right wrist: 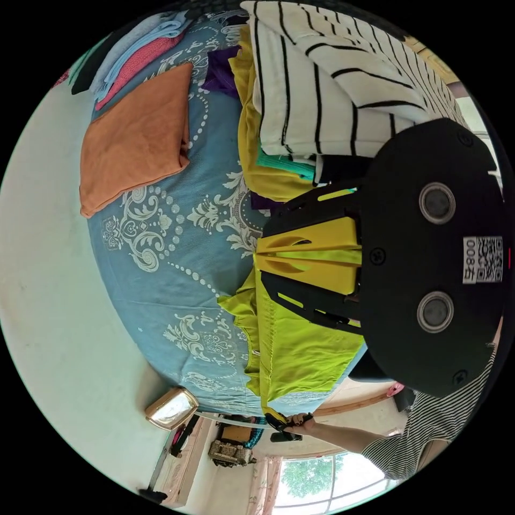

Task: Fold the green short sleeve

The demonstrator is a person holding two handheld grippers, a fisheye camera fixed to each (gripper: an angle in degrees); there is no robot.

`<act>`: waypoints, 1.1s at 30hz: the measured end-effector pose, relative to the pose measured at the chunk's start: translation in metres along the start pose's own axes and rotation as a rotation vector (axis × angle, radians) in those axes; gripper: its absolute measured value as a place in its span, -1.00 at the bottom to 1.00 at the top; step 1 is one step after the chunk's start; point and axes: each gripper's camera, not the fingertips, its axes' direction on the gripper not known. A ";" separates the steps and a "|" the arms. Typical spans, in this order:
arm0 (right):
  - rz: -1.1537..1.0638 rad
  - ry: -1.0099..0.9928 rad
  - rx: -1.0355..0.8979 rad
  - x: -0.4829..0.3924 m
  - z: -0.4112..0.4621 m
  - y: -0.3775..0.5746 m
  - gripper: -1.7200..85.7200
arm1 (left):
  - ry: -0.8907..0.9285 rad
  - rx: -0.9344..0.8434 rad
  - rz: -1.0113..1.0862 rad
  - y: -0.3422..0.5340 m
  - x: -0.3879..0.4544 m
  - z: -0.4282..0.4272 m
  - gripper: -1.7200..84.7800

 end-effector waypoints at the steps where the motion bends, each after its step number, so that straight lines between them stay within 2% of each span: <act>1: 0.008 -0.002 -0.006 -0.003 0.004 -0.010 -0.95 | -0.001 0.001 -0.002 -0.004 -0.001 0.004 -0.95; 9: 0.078 -0.086 0.015 -0.021 0.010 -0.056 -0.95 | -0.014 0.030 -0.020 -0.049 -0.011 0.051 -0.89; 16: 0.088 -0.102 0.153 -0.056 -0.007 -0.076 -0.93 | 0.020 0.124 0.007 -0.057 -0.007 0.069 -0.83; 21: 0.006 -0.092 0.231 -0.098 -0.016 -0.077 -0.92 | 0.009 -0.030 0.197 -0.044 0.033 0.126 -0.83; 24: -0.121 -0.112 0.164 -0.142 0.006 -0.076 -0.93 | -0.052 -0.143 0.310 -0.036 0.060 0.176 -0.84; 27: -0.242 -0.036 0.070 -0.193 0.043 -0.077 -0.95 | -0.155 -0.221 0.388 -0.033 0.081 0.224 -0.87; 32: -0.359 0.167 -0.037 -0.254 0.107 -0.087 -0.96 | -0.337 -0.225 0.394 -0.031 0.084 0.272 -0.93; 33: -0.364 0.196 -0.055 -0.257 0.115 -0.088 -0.97 | -0.322 -0.200 0.405 -0.029 0.082 0.274 -0.94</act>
